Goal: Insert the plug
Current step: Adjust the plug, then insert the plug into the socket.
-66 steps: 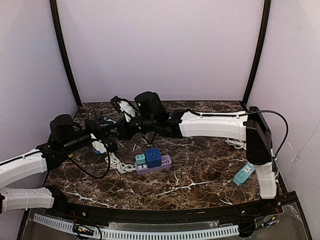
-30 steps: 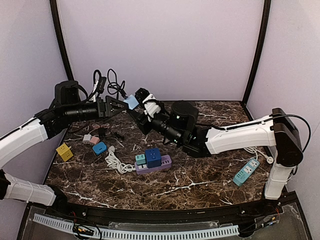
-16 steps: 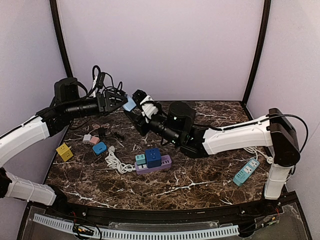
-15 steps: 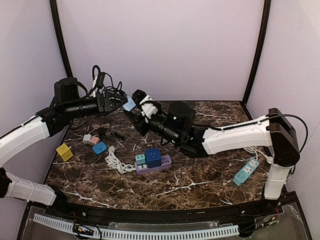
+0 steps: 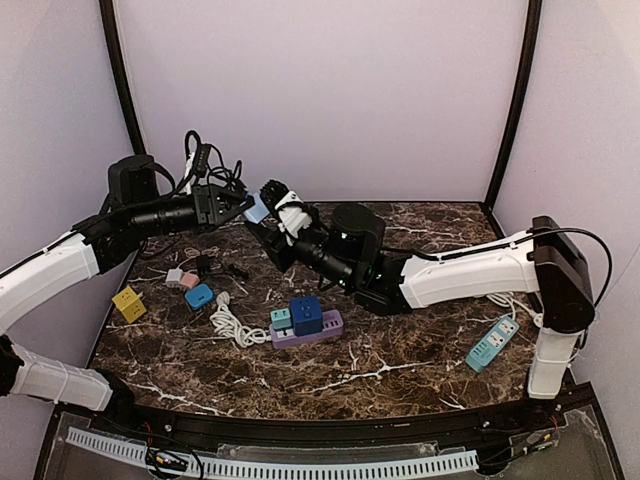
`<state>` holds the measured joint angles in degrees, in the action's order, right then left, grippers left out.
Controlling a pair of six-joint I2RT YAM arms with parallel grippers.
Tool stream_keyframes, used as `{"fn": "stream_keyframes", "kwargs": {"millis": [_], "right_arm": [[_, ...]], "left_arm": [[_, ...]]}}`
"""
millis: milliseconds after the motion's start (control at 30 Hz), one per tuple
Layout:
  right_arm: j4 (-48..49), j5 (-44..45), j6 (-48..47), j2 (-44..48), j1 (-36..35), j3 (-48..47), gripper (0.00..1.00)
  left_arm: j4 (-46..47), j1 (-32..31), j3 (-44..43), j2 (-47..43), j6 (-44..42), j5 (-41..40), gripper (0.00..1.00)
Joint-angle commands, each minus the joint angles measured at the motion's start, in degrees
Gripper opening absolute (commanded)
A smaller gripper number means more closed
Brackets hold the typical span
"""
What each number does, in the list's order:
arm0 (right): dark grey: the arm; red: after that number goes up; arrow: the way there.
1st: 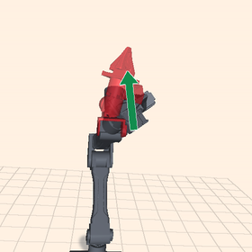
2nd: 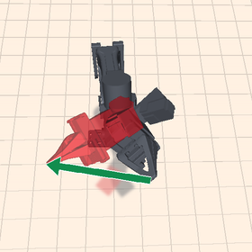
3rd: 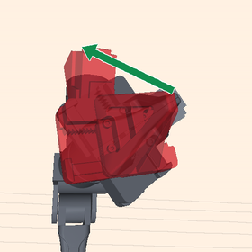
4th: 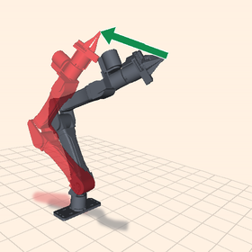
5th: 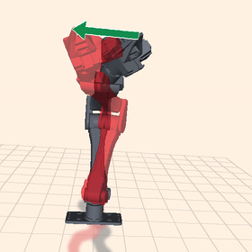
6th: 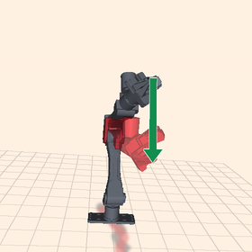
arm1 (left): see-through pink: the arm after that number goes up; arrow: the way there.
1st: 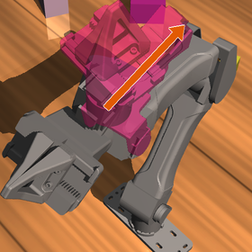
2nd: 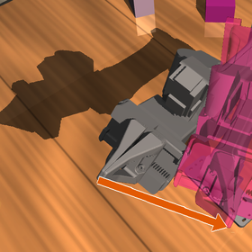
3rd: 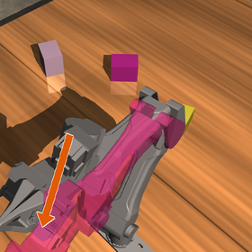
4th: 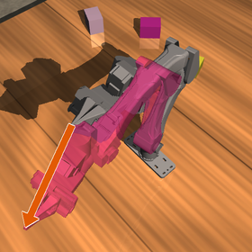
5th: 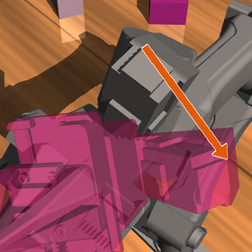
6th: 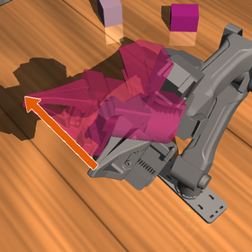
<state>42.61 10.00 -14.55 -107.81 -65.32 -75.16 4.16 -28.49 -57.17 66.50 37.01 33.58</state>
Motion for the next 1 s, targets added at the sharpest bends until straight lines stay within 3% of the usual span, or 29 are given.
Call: {"fn": "stream_keyframes", "kwargs": {"millis": [0,67,100,200,300,433,733,967], "right_arm": [[-2.3,-0.3,-0.8,1.0,-0.2,-0.9,0.46],[-7.0,-2.0,0.0,2.6,0.5,-0.1,0.90],[-9.5,-2.1,0.7,3.8,1.0,0.7,0.98],[-16.6,-6.2,3.8,9.3,3.9,5.6,0.99],[-22.7,-22.4,6.9,15.9,9.3,12.0,0.99],[-28.6,-32.8,11.4,20.2,16.6,17.7,0.99],[-26.4,-35.8,12.7,22.2,24.4,23.3,0.99],[-23.6,-37.8,13.7,21.5,26.9,25.0,0.99]], "left_arm": [[-1.5,-0.3,1.0,-0.4,-3.7,0.8,0.01],[-2.7,-0.3,1.1,0.0,-8.0,0.4,0.01],[-3.1,-0.4,1.1,0.1,-10.3,0.2,0.01],[-6.2,-0.5,0.9,1.3,-25.6,0.4,0.01],[-9.2,-1.9,0.1,4.2,-41.4,-0.6,0.01],[-10.8,-5.8,-1.5,10.0,-52.9,-0.5,0.01],[-10.3,-9.2,-7.3,22.4,-64.9,3.1,0.01],[-10.3,-12.0,-5.7,23.3,-64.6,1.2,0.01]]}}
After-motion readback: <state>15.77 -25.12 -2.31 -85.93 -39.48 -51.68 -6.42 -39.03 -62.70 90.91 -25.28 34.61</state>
